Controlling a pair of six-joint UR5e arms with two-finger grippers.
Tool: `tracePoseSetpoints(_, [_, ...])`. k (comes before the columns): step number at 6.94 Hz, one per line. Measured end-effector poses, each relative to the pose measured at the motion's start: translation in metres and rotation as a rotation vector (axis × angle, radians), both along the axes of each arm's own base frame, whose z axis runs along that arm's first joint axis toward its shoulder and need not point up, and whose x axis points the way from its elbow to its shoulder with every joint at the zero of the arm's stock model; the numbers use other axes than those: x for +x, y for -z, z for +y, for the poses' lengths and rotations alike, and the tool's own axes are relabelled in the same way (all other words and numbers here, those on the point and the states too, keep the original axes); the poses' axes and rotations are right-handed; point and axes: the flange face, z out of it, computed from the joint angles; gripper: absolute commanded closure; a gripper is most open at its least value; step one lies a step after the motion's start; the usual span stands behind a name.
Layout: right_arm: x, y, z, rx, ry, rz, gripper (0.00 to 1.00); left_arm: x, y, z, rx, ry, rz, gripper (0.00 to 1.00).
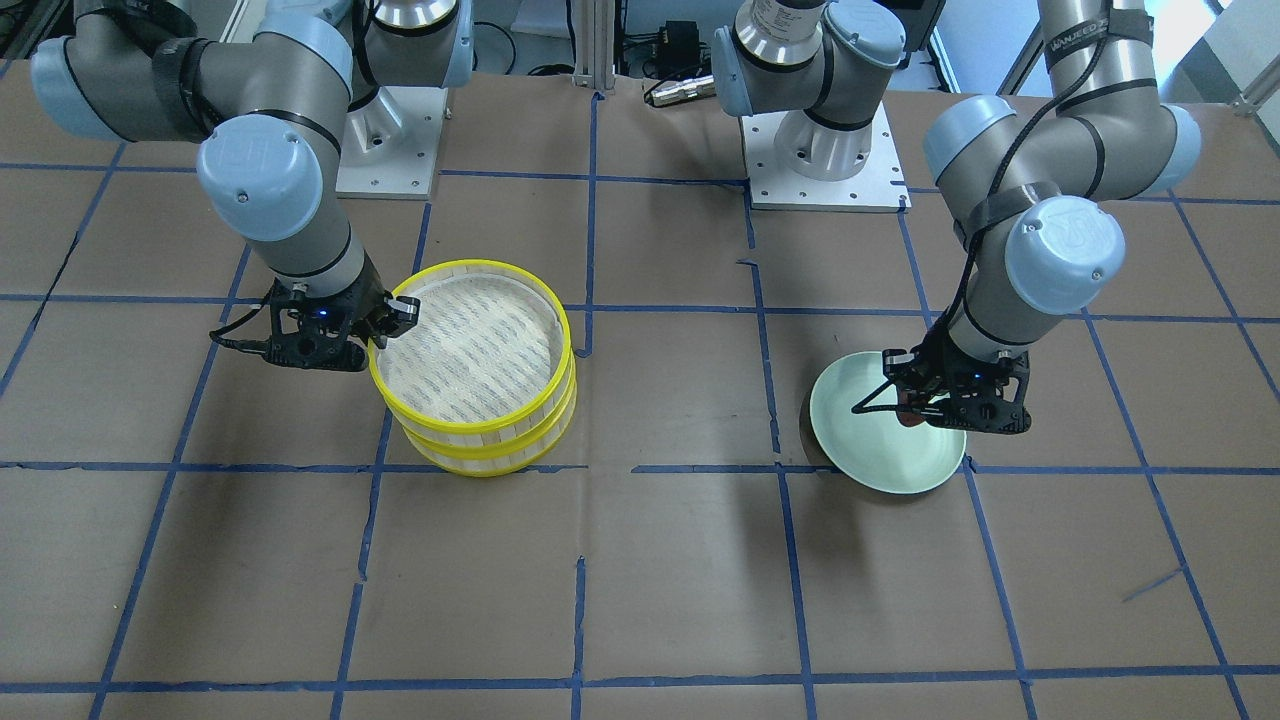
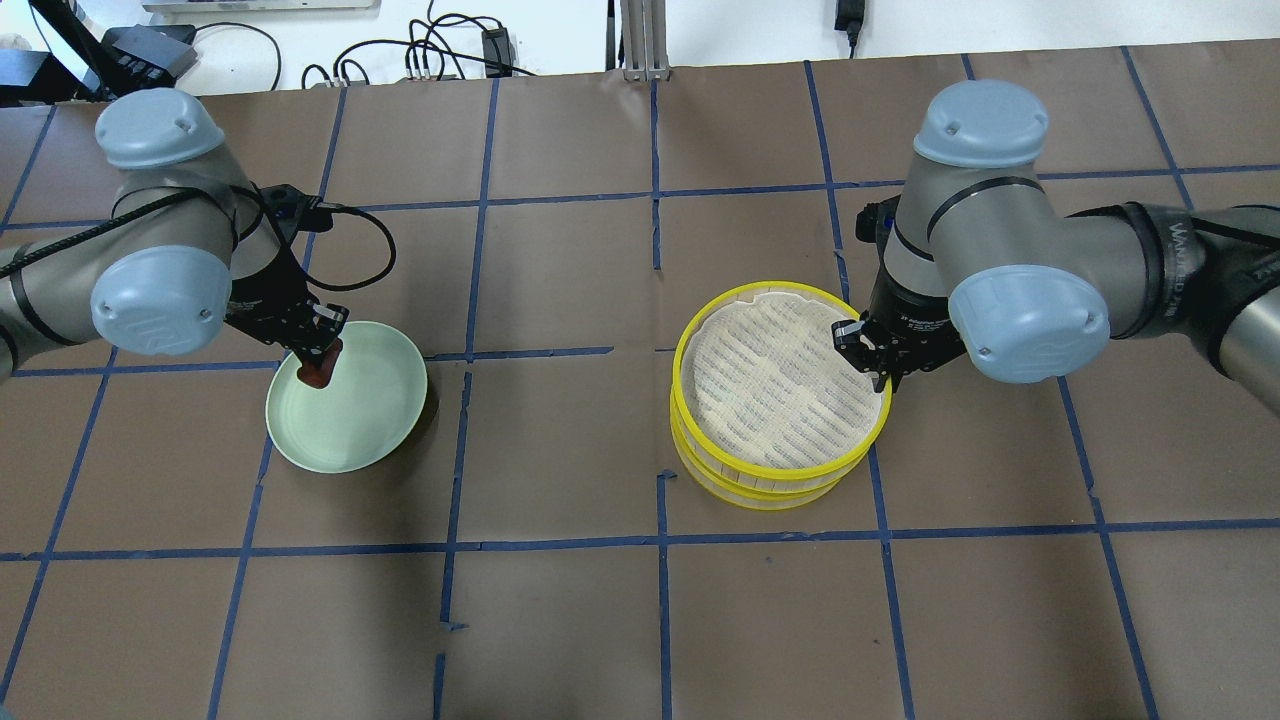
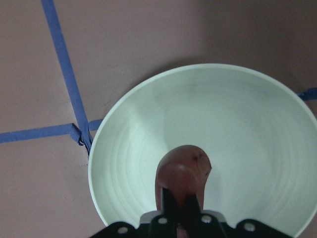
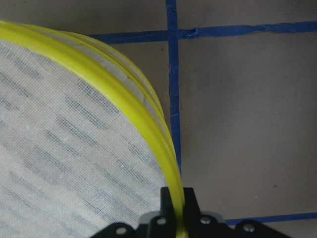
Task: Place buns in different layers of steamer
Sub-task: 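Grasp the dark red bun on the plate with the left gripper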
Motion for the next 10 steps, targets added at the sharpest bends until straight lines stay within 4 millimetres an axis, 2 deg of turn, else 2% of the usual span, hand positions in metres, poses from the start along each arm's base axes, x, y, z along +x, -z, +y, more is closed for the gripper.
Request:
tracePoseSetpoints(2, [0.0,0.004,-0.002,0.001,0.0,0.001,0.86,-0.009,-0.013,0.0,-0.004,-0.003,-0.001,0.94])
tracePoseSetpoints(5, [0.0,0.007,-0.005,-0.027,0.002,-0.001,0.84,-0.01,-0.013,0.0,-0.002,-0.005,0.003,0.94])
tracePoseSetpoints(8, [0.001,0.016,0.002,-0.009,0.009,-0.005,0.84,-0.009,-0.009,-0.001,0.003,-0.006,0.003,0.93])
tracePoseSetpoints(9, [0.002,0.017,0.003,-0.009,0.01,-0.004,0.44,-0.009,-0.007,-0.002,0.005,-0.007,0.003,0.93])
tracePoseSetpoints(10, [0.002,0.017,0.003,-0.011,0.011,-0.006,0.0,-0.009,-0.006,-0.002,0.007,-0.009,0.002,0.93])
